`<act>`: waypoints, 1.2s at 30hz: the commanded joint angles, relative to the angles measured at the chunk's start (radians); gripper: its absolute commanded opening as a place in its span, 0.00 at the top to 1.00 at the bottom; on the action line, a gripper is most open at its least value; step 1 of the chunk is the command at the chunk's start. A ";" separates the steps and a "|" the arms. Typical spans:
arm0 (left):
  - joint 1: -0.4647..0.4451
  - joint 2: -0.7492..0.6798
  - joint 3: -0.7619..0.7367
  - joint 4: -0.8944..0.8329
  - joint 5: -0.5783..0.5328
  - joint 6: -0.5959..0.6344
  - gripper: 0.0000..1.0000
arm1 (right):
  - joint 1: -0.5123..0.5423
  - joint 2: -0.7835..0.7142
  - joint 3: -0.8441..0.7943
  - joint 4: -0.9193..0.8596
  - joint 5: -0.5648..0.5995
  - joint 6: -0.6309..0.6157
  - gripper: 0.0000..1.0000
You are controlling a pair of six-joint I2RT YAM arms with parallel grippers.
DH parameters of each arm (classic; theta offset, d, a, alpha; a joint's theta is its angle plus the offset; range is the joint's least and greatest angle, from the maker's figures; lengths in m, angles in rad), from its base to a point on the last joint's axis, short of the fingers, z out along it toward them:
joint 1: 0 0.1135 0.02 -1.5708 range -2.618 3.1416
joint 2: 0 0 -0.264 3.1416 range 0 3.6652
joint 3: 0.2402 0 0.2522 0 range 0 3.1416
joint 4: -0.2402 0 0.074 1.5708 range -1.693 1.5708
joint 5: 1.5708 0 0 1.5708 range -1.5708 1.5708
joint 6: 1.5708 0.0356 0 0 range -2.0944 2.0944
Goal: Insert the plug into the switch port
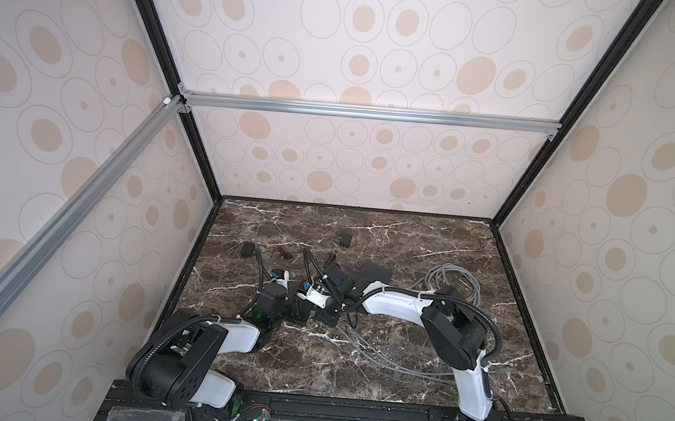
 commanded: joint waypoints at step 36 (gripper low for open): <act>-0.166 -0.062 0.087 -0.412 0.220 -0.036 0.38 | 0.064 -0.350 -0.391 0.320 -0.062 0.041 0.85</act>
